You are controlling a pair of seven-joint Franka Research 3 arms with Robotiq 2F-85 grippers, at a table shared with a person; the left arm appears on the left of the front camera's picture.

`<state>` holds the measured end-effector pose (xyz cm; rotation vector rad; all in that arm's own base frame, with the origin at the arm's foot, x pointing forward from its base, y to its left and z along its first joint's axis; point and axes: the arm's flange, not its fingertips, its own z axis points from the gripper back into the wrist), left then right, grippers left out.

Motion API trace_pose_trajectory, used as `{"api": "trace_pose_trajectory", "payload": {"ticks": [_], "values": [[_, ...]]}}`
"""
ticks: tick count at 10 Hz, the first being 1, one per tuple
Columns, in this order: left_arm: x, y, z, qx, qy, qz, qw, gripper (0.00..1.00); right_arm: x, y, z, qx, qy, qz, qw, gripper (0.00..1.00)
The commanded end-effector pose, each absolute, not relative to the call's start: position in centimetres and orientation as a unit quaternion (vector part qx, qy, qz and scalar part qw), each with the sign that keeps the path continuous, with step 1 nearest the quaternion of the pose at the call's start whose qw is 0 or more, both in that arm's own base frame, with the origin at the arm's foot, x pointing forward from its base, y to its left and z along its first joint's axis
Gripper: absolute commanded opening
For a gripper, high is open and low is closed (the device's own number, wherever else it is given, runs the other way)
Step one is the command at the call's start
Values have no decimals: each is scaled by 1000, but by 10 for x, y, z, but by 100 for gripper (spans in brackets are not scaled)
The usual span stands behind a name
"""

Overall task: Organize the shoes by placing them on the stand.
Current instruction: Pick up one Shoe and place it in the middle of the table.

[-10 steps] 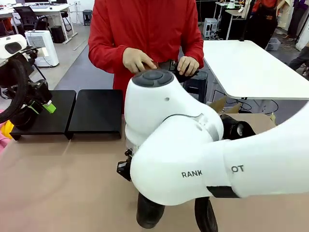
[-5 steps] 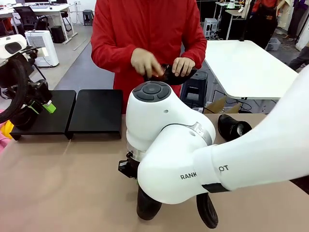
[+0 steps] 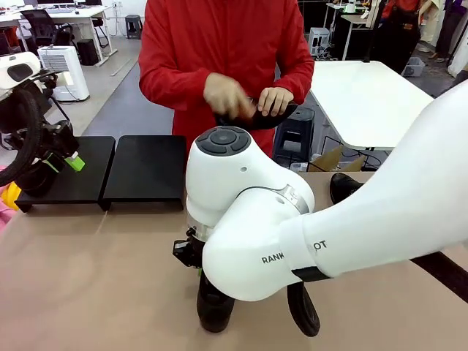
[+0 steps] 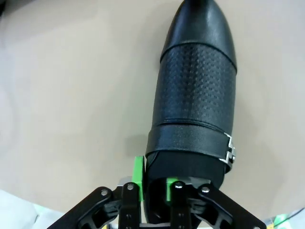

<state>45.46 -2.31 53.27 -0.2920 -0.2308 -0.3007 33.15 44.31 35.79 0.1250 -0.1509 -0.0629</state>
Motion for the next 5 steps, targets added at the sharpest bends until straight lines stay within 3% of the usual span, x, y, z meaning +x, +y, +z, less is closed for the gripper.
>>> {"api": "trace_pose_trajectory", "payload": {"ticks": [1, 2, 3, 5], "values": [[453, -22, 532, -149, -121, -149, 970, 54, 334, 441, 369, 68, -77, -52, 993, 72], [453, -22, 532, -149, -121, -149, 970, 54, 335, 435, 375, 64, -68, -60, 994, 91], [453, -22, 532, -149, -121, -149, 970, 54, 336, 430, 381, 64, -58, -64, 994, 100], [453, -22, 532, -149, -121, -149, 970, 54, 335, 416, 404, 85, -39, -70, 993, 100]]}}
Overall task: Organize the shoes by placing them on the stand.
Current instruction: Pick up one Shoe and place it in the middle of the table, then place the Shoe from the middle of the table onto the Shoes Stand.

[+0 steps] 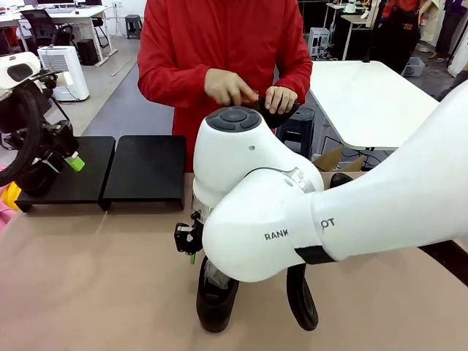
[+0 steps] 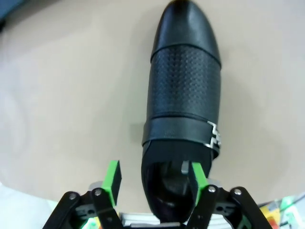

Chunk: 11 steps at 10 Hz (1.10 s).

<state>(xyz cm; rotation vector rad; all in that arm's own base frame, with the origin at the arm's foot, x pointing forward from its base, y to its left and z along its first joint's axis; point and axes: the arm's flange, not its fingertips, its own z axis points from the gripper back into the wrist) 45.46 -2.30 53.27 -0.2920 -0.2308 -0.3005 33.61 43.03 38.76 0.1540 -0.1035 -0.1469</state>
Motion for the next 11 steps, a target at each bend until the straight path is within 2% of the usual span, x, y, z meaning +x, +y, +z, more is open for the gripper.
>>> {"api": "trace_pose_trajectory", "payload": {"ticks": [1, 2, 3, 11], "values": [[453, -22, 532, -149, -121, -149, 970, 54, 333, 407, 417, 99, -26, -73, 992, 100], [453, -22, 532, -149, -121, -149, 970, 54, 329, 392, 432, 119, -10, -70, 990, 100], [453, -22, 532, -149, -121, -149, 970, 54, 335, 426, 401, 87, -41, -77, 992, 100], [453, -22, 532, -149, -121, -149, 970, 54, 335, 426, 401, 87, -41, -77, 992, 100]]}}
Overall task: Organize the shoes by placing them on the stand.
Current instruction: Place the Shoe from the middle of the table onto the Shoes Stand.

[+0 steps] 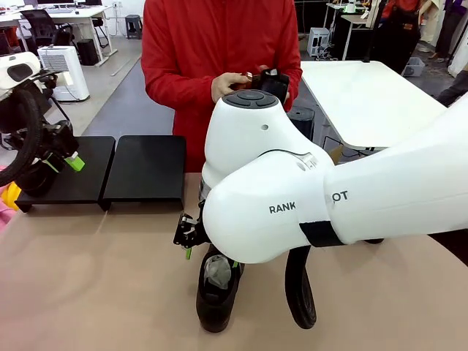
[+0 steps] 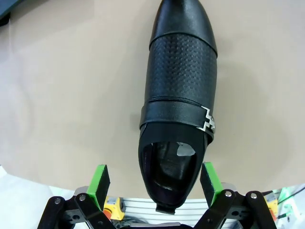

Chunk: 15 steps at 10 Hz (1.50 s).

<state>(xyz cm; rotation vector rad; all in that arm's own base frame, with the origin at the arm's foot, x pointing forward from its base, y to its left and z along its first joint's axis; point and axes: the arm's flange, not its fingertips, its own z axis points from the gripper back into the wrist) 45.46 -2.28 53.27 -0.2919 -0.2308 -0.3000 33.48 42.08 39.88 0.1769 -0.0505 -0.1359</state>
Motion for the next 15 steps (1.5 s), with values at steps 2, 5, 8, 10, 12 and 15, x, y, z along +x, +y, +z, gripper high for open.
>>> {"api": "trace_pose_trajectory", "payload": {"ticks": [2, 5, 8, 10, 12, 15], "values": [[455, -23, 533, -145, -114, -149, 972, 54, 326, 404, 420, 112, -23, -51, 992, 100], [395, -89, 543, -140, -143, -210, 957, 54, 347, 327, 464, 70, -91, -141, 983, 100], [363, -140, 523, -216, -24, -126, 968, 54, 369, 258, 436, -9, -95, -306, 947, 100], [358, -166, 493, -215, 19, -100, 971, 54, 368, 239, 423, -30, -92, -349, 932, 100], [357, -203, 466, -194, 5, -117, 974, 54, 364, 217, 415, -51, -108, -409, 905, 100], [340, -260, 428, -130, -39, -155, 978, 54, 369, 216, 411, -34, -89, -376, 922, 100]]}}
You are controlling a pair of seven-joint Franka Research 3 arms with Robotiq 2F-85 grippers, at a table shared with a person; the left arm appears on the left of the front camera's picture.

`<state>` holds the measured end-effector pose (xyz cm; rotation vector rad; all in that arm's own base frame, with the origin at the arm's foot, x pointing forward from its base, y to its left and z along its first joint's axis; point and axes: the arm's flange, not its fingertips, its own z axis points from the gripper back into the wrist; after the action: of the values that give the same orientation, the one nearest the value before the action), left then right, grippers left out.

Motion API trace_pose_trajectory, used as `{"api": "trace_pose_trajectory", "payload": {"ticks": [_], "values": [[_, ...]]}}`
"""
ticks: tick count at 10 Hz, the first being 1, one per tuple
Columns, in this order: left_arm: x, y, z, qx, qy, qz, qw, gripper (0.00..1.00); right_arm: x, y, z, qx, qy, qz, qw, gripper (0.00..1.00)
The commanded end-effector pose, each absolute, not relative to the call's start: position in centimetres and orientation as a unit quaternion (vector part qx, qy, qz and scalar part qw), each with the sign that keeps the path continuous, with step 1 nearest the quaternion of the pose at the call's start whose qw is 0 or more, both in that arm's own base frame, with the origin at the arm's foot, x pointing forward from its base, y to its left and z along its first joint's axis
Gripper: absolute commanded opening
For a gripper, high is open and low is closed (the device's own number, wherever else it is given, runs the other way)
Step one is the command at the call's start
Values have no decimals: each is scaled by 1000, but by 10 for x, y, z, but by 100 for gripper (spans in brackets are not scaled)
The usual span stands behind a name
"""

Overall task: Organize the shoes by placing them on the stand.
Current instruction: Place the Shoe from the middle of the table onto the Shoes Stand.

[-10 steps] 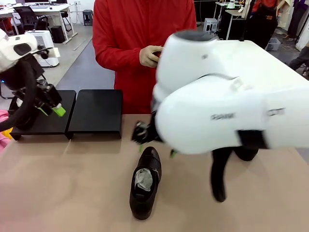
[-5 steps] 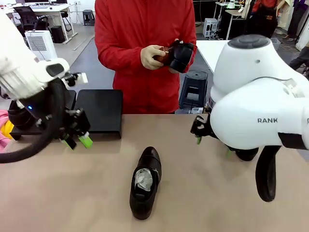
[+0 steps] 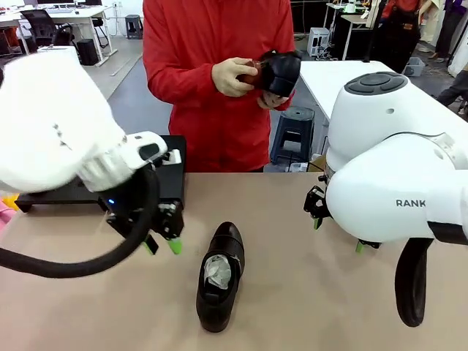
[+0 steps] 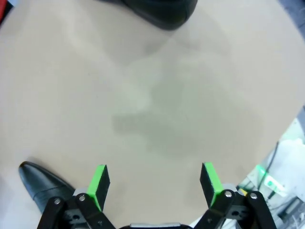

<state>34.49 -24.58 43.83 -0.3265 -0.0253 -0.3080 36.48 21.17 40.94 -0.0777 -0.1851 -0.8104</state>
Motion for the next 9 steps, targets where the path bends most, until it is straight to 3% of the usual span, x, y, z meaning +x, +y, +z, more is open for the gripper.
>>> {"api": "trace_pose_trajectory", "payload": {"ticks": [1, 6, 9], "values": [[340, -270, 420, -109, -61, -160, 979, 54, 369, 216, 411, -34, -89, -376, 922, 100], [333, -299, 395, -83, -76, -157, 981, 54, 369, 216, 411, -34, -89, -376, 922, 100], [331, -311, 385, -81, -45, -130, 987, 54, 369, 216, 411, -34, -89, -376, 922, 100]]}}
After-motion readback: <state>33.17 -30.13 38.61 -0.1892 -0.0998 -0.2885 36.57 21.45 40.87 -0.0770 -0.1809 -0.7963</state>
